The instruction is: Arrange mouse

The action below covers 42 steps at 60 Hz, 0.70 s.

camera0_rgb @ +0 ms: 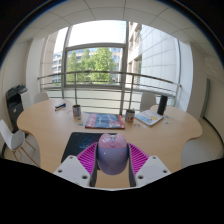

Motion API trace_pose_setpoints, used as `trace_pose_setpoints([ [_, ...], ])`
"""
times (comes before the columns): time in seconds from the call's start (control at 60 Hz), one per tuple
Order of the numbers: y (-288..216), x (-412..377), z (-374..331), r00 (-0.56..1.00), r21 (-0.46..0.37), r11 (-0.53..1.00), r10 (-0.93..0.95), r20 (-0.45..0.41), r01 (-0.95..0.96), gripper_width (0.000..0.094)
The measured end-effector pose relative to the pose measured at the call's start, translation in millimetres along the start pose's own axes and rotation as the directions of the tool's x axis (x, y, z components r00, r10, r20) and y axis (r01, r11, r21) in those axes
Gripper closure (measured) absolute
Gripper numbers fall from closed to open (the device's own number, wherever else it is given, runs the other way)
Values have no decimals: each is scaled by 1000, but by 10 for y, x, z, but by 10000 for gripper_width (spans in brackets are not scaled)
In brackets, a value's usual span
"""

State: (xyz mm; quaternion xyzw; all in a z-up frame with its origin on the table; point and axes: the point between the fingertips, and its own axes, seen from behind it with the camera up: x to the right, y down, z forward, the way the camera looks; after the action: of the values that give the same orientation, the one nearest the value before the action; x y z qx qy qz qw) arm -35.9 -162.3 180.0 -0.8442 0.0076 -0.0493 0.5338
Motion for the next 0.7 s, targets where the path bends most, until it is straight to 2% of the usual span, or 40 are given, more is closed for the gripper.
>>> trace_pose_setpoints([
  [0.117, -674, -143, 423, 999, 76, 997, 19, 27, -21, 496],
  [0.217, -751, -368, 984, 999, 64, 998, 12, 44, -15, 495],
  [0.283, -521, -538, 1459, 998, -15, 1000, 24, 63, -23, 497],
  [0.3, -278, -611, 1562, 998, -24, 999, 31, 62, -29, 496],
  [0.317, -244, -645, 1661, 997, -48, 998, 37, 65, -34, 495],
  [0.433, 282, -772, 2153, 998, -193, 981, 38, 52, -28, 494],
  [0.45, 484, -797, 2304, 998, -203, 979, 40, 52, -29, 493],
  [0.5, 610, -805, 2363, 998, -242, 970, 41, 40, -30, 487],
  [0.6, 869, -854, 2453, 997, -303, 952, 64, 44, -48, 414],
  [0.7, 908, -851, 2434, 997, -305, 951, 59, 43, -43, 353],
])
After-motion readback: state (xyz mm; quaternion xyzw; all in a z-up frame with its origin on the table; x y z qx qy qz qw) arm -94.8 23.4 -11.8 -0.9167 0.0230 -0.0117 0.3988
